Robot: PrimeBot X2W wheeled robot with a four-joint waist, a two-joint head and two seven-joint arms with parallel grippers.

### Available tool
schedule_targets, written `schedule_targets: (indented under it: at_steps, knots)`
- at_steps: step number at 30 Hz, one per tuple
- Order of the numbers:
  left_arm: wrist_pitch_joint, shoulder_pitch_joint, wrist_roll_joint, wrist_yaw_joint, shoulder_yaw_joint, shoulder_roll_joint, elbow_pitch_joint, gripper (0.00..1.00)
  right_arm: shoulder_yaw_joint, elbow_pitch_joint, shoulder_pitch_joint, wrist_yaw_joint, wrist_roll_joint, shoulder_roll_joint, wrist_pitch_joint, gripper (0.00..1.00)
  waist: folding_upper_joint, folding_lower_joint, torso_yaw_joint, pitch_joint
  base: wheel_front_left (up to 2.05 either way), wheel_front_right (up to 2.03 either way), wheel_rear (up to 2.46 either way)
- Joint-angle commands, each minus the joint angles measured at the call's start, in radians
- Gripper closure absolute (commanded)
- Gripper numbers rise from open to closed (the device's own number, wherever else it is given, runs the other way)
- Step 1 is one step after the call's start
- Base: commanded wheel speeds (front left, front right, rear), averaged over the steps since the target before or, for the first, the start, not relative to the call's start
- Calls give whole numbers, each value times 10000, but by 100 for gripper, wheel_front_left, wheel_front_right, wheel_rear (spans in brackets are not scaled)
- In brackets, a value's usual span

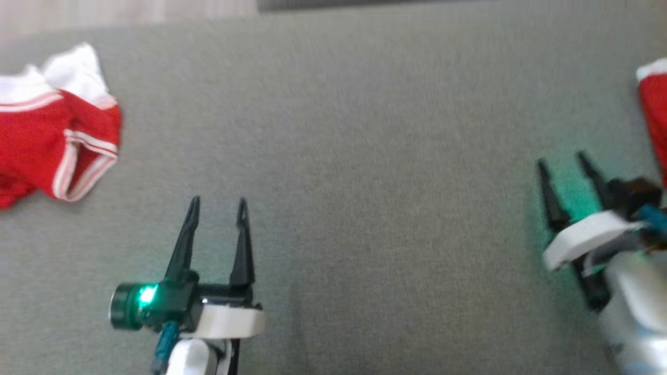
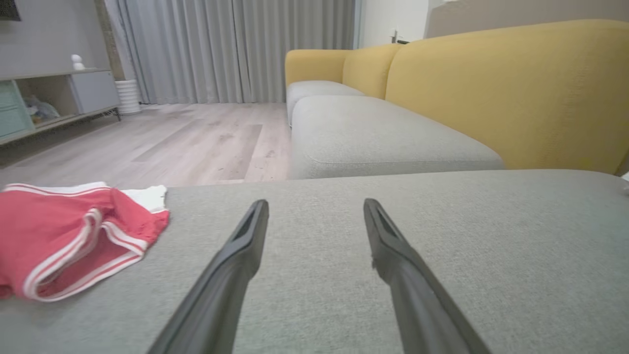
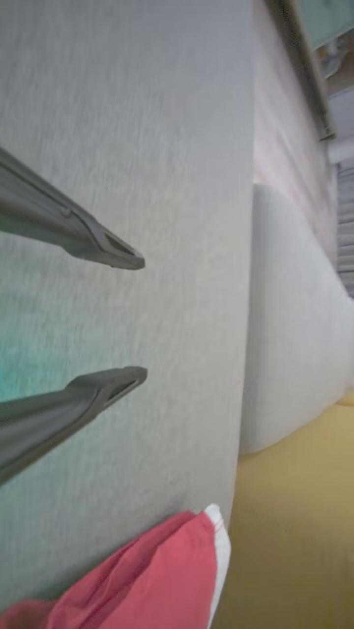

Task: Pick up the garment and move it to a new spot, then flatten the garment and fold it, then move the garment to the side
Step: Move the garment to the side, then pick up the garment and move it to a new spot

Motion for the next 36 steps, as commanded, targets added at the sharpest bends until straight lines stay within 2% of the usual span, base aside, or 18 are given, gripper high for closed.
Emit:
schedule_targets:
  at_steps: [1,8,12,19,36]
  knots:
    - [-44,66,72,-20,499,3,-230,0,23,-741,352,67,78,242,-134,0,0,2,380,-1005,0,0,0]
    - [-44,907,-49,-162,997,3,5,0,-819,-3670,2878,67,-842,1964,-142,0,0,2,324,-2455,0,0,0]
    - [-44,1374,12,-213,1199,3,119,0,-1110,-4573,4006,67,-1191,2504,-143,0,0,2,226,-3020,0,0,0]
    - [-44,1931,62,-200,1513,3,251,0,-1232,-4909,4930,67,-1513,2785,-144,0,0,2,150,-3529,0,0,0]
    - [-44,1975,167,-261,1598,3,297,0,-1382,-4908,5100,67,-1440,2872,-145,0,0,2,163,-3554,0,0,0]
